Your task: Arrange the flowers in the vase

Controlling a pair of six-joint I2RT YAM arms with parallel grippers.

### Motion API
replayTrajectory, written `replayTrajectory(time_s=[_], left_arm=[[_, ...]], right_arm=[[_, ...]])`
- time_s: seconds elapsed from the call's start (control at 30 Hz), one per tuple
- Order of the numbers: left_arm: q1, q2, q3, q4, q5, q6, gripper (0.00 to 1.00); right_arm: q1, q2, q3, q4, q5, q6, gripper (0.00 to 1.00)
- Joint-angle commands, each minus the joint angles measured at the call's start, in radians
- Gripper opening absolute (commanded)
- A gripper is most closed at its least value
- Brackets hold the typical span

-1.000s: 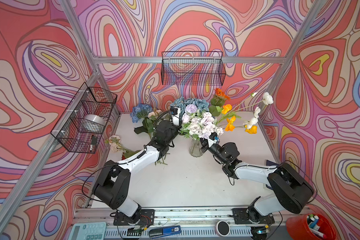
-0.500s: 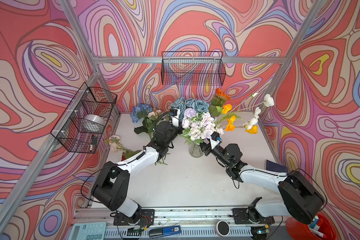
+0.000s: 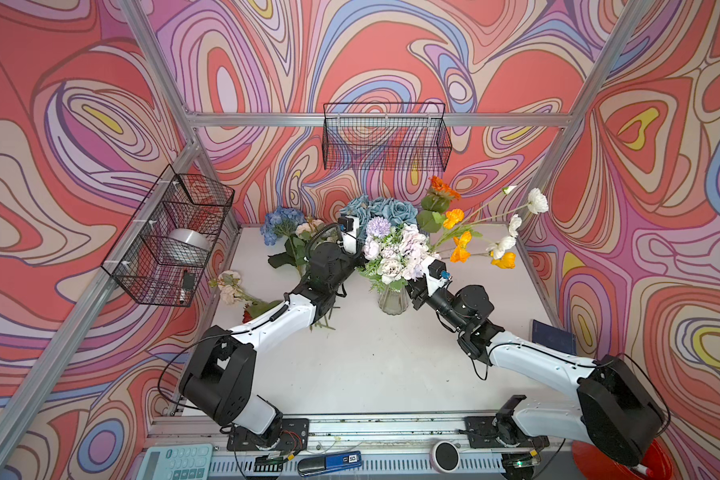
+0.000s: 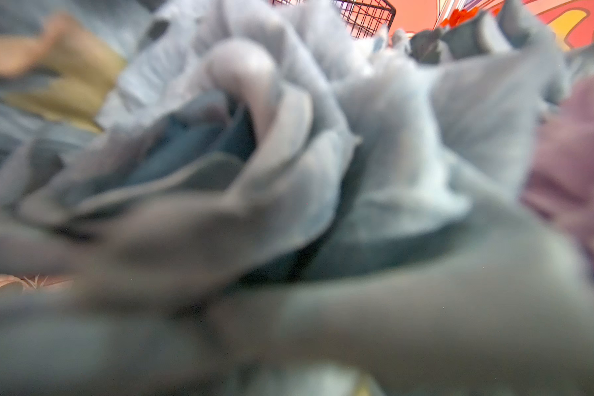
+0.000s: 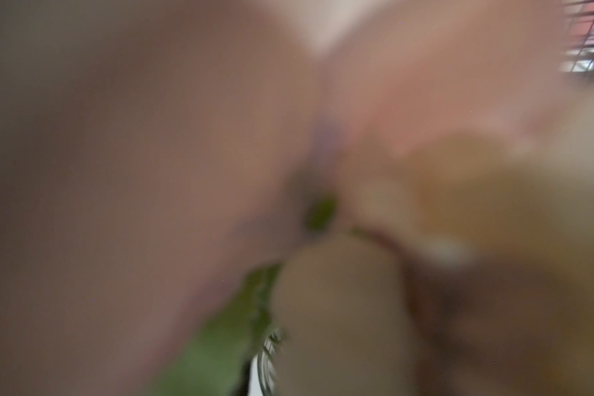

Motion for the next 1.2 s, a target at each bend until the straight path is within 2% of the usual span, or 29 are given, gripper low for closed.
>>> replayTrajectory(time_s=[0.0,0.1,0.13,0.27,0.43,0.63,0.8,0.87,0.97,1.03,1.17], left_arm=[[0.008,-0.035,-0.009,-0.005,-0.005,0.008,0.69],[0.007,-0.034,-0.003,-0.020,-0.005,0.021,0.69],[0.008,-0.034,0.002,-0.026,-0.007,0.024,0.70],[0.009,-0.043,0.011,-0.046,-0.016,0.039,0.72],[0.010,-0.069,0.010,-0.069,-0.016,0.043,0.79],[0.010,-0.128,-0.029,-0.111,0.014,0.020,1.00],[0.009,-0.201,-0.075,-0.165,-0.004,0.009,1.00],[0.010,-0.248,-0.102,-0.196,-0.053,0.002,1.00],[0.012,-0.322,-0.135,-0.261,-0.135,-0.001,1.00],[0.018,-0.365,-0.148,-0.324,-0.177,-0.004,1.00],[0.055,-0.438,-0.192,-0.423,-0.257,-0.050,1.00]], right_arm=[[0.003,0.023,0.018,0.016,-0.007,-0.023,0.11],[0.003,0.035,-0.005,0.019,-0.001,-0.051,0.01],[0.003,0.038,-0.013,0.019,0.004,-0.063,0.00],[0.003,0.057,-0.048,0.005,0.018,-0.119,0.00],[0.003,0.085,-0.069,-0.025,0.016,-0.155,0.00],[0.003,0.117,-0.087,-0.002,0.072,-0.161,0.00],[0.003,0.093,-0.076,-0.042,0.072,-0.124,0.00],[0.003,0.070,-0.068,-0.075,0.075,-0.106,0.08],[0.004,0.021,-0.052,-0.163,0.065,-0.086,0.27],[0.003,-0.016,-0.036,-0.241,0.055,-0.063,0.37],[0.004,-0.111,-0.033,-0.385,0.050,-0.020,0.48]])
